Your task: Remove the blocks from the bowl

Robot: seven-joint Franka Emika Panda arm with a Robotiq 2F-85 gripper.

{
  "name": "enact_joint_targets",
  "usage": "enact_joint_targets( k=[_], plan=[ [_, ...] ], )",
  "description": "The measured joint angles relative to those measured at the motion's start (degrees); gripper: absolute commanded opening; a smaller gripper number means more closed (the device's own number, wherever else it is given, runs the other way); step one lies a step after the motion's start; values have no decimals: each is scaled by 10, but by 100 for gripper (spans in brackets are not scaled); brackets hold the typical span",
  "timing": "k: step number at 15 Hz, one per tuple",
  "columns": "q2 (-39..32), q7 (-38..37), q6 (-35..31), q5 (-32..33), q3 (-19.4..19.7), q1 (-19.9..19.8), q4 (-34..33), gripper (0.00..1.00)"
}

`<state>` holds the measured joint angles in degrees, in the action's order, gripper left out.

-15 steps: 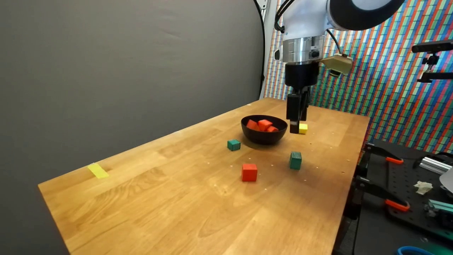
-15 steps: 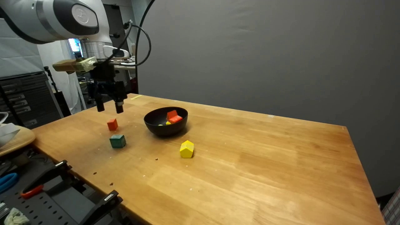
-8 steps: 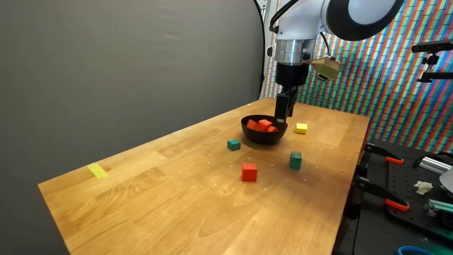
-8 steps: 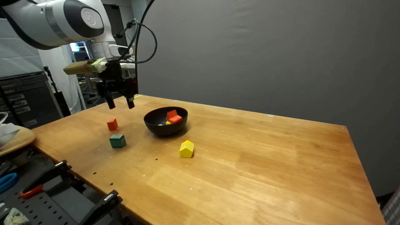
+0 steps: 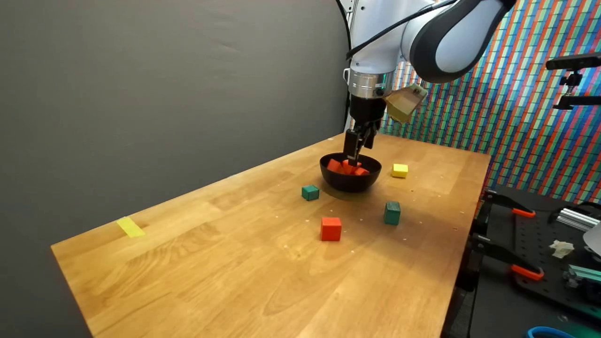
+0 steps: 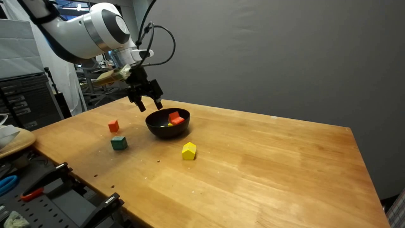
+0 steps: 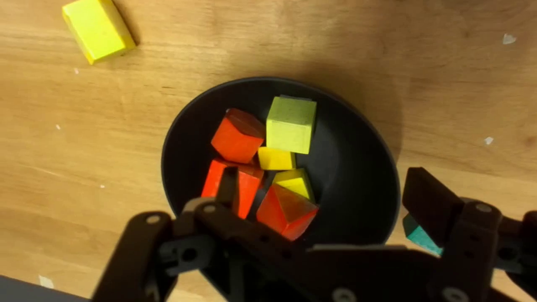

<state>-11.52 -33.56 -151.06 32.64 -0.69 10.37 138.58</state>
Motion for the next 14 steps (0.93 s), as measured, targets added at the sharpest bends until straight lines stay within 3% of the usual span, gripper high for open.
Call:
enact_joint_targets(
  k=[6,14],
  plan=[
    [-82,15,-34,-100,18,-8,-51,100],
    [-100,18,-80,-123,72,-7,-61,100]
  ],
)
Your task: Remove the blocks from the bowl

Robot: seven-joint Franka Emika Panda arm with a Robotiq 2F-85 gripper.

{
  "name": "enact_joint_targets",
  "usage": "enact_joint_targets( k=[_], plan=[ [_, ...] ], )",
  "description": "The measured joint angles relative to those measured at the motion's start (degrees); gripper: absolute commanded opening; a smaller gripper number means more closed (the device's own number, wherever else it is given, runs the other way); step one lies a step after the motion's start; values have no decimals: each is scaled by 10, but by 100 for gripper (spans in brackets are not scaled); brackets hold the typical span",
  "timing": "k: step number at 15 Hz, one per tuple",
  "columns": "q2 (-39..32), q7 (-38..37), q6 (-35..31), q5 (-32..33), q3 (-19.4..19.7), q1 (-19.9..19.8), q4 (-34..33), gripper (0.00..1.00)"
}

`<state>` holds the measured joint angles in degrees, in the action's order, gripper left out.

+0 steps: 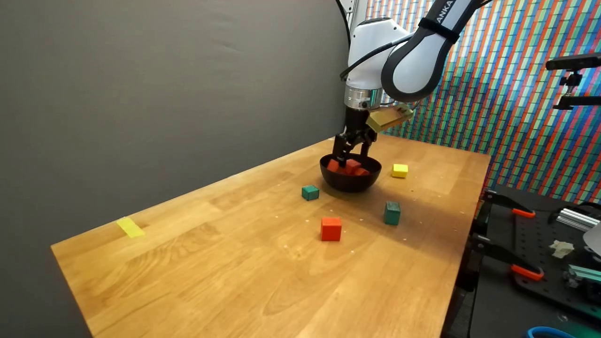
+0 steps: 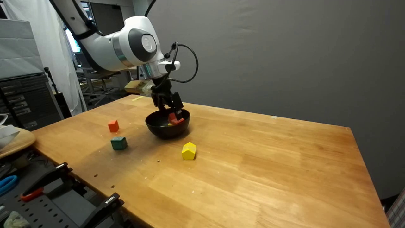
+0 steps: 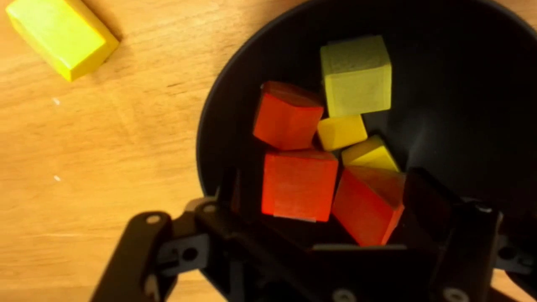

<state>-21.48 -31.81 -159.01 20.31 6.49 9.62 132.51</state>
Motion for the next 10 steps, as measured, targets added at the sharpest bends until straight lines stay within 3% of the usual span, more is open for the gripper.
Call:
enact_joint_targets(
  k=[2,3,5,10],
  plan=[
    [-1,13,0,-19,3,0,0,100],
    [-3,19,0,-28,3,0,0,92],
    [-8,33,0,-42,3,0,-2,66],
    [-27,46,0,-54,3,0,-10,26]
  ],
)
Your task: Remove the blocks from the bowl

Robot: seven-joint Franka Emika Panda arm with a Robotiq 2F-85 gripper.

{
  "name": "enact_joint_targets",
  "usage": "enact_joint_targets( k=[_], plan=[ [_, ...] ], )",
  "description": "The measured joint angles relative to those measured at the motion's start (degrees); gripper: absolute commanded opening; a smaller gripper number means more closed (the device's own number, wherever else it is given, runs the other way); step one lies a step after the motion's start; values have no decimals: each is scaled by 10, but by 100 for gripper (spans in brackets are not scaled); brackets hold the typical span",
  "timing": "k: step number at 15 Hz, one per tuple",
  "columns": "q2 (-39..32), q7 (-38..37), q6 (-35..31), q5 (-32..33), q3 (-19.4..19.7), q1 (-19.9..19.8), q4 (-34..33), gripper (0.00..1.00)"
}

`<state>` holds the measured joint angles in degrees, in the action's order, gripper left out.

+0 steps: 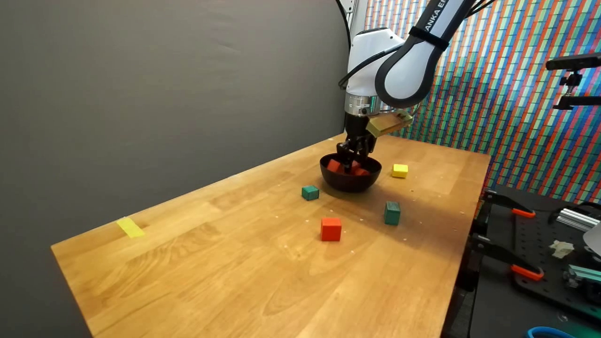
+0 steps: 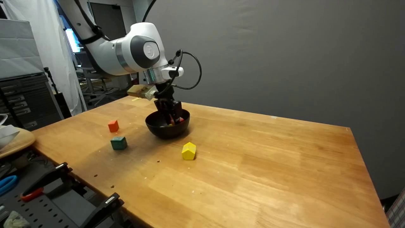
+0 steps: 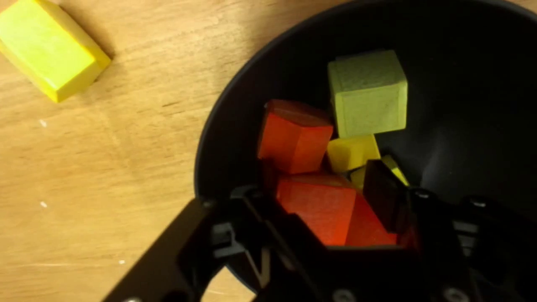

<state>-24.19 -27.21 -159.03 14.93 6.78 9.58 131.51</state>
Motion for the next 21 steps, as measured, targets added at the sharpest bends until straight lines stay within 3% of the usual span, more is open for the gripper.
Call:
enact_joint_targets(
  k=[10,15,18,21],
  plan=[
    [10,2,9,-13,-2,7,0,27],
    [133,-35,71,52,1,63,35,26],
    [176,-36,78,72,-35,67,28,26],
    [133,-21,78,61,-70,65,-18,26]
  ],
)
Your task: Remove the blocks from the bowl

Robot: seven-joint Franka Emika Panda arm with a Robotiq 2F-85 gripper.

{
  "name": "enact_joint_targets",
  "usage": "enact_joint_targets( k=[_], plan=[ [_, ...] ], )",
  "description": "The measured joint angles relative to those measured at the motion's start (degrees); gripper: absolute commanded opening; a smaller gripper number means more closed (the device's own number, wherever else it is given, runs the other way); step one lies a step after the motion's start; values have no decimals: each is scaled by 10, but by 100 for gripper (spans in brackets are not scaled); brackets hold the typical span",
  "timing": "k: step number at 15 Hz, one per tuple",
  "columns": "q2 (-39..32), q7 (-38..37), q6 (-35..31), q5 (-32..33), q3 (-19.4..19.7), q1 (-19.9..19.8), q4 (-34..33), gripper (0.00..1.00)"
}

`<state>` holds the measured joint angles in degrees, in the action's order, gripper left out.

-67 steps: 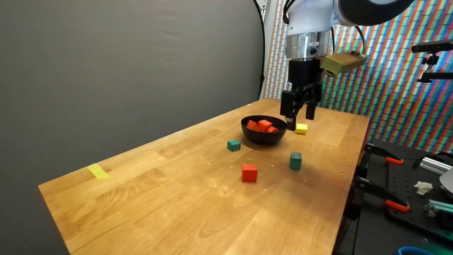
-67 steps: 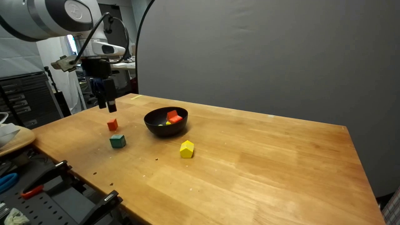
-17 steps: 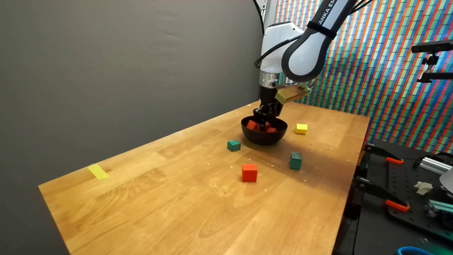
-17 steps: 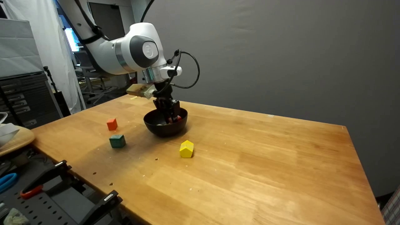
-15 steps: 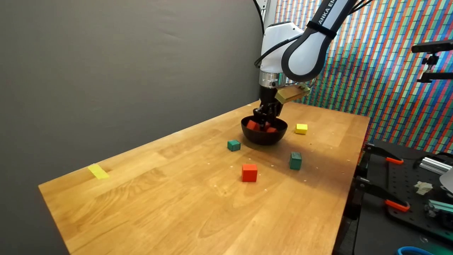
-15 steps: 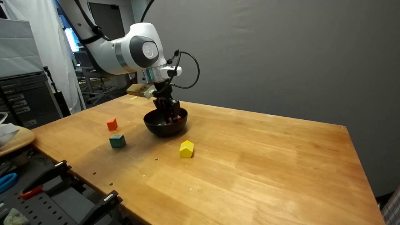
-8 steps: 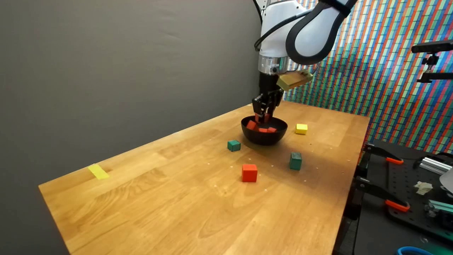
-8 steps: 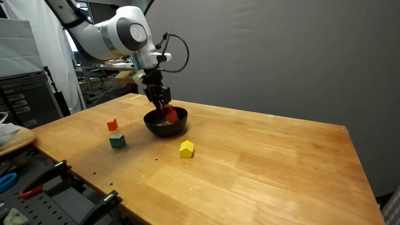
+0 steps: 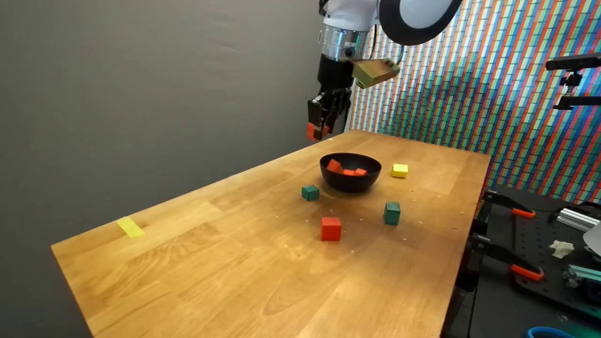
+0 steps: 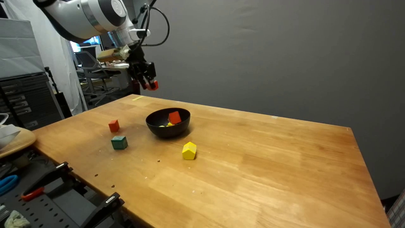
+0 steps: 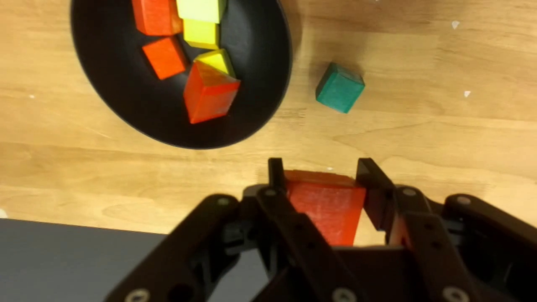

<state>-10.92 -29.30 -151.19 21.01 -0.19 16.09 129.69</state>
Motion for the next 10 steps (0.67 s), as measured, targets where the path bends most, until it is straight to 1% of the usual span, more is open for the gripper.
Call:
enact_joint_targets(
  k=[3,6,7,8,9,10],
  plan=[
    [-101,12,0,1,-4,1,-83,26],
    [-204,31,8,0,2,2,-177,26],
    [-233,39,15,-2,4,2,-208,28],
    [-258,47,23,-6,6,2,-238,60],
    [-279,56,32,-14,7,2,-266,73],
    [-296,65,42,-23,7,2,-291,78]
  ],
)
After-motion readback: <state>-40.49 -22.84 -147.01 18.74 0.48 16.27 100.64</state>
